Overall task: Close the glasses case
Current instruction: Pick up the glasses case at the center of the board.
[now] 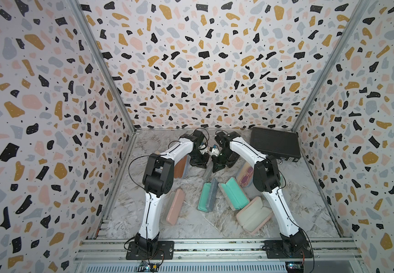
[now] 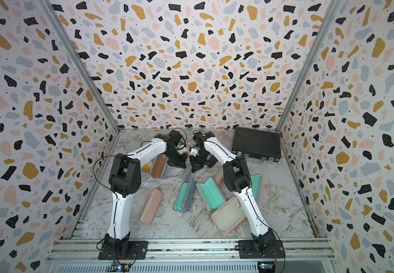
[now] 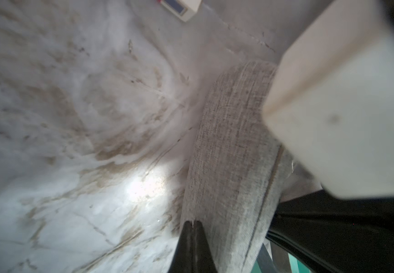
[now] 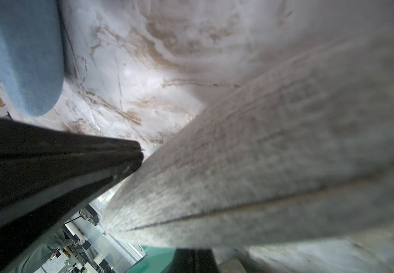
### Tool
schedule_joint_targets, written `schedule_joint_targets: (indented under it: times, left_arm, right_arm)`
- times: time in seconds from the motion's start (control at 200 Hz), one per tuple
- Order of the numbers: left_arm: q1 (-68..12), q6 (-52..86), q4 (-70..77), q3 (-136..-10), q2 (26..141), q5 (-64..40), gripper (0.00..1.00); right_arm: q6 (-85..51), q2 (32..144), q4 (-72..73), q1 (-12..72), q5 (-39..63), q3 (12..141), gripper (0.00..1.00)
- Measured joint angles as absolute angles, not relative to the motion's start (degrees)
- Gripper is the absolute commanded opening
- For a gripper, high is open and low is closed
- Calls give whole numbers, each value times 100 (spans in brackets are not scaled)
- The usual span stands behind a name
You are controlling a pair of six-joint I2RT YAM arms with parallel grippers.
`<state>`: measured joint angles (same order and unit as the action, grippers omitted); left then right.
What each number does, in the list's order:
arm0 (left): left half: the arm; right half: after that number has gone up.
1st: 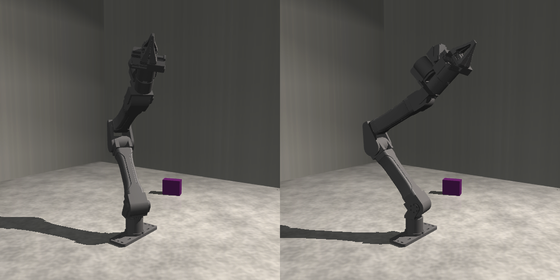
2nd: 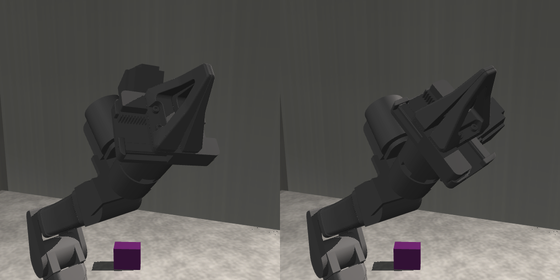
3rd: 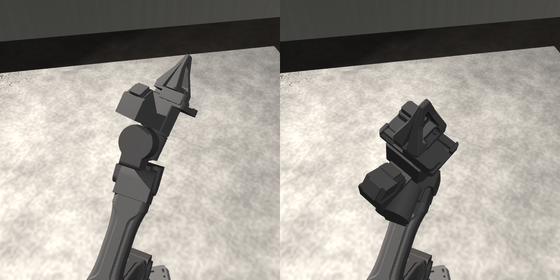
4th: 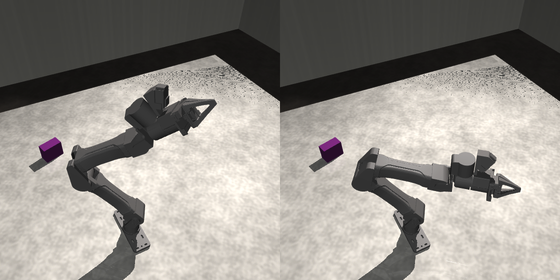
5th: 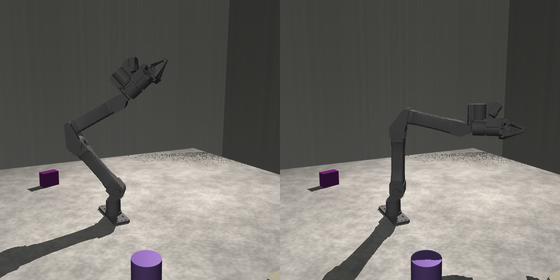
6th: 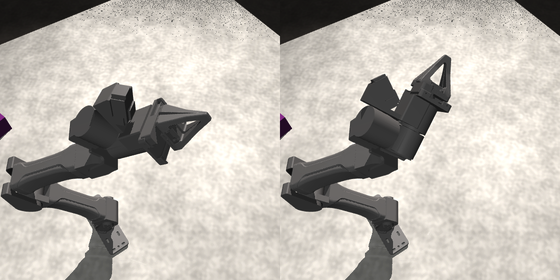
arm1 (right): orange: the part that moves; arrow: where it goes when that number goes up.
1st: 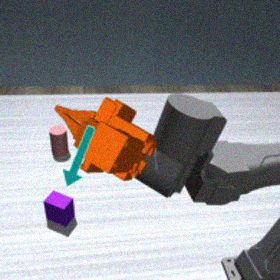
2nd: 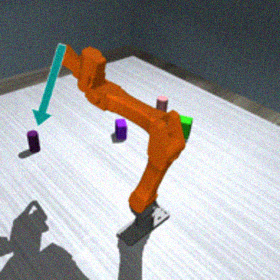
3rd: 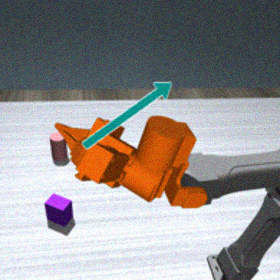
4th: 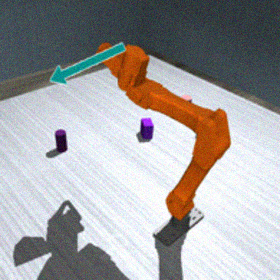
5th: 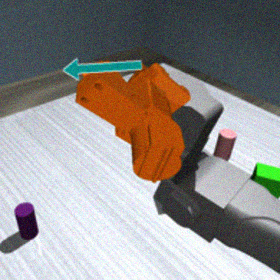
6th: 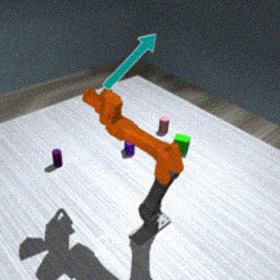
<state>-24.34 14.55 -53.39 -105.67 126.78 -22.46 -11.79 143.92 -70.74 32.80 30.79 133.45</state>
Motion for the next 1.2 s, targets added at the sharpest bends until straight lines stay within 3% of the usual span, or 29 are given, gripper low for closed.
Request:
schedule_joint_targets:
  times: [0.13,0.345,0.546,0.686,0.756,0.916,1.196]
  left_arm:
    - [-2309,1514,-5231,-10289,12298,-2316,0]
    - [-1787,1719,-5063,-9675,11295,-2335,0]
    - [-1341,1988,-4827,-8772,10241,-2167,58]
    - [-1160,2106,-4790,-8346,9546,-2084,84]
    - [-1076,2126,-4790,-8230,9225,-2058,93]
    - [-862,2150,-4757,-7852,8497,-2344,98]
    - [-642,2213,-4589,-7120,7553,-2976,100]
  right_arm:
    - [-1310,14186,-6807,3304,2880,13052,13]
    - [-1662,13402,-6532,3306,2443,12486,39]
    - [-2045,12849,-6416,3315,2176,12409,63]
    - [-2322,12835,-6377,3336,2121,12409,75]
    - [-2471,12945,-6405,3376,2084,12460,80]
    - [-2707,13489,-6543,3551,1909,12932,86]
    - [-2978,14195,-6648,3712,1833,13496,86]
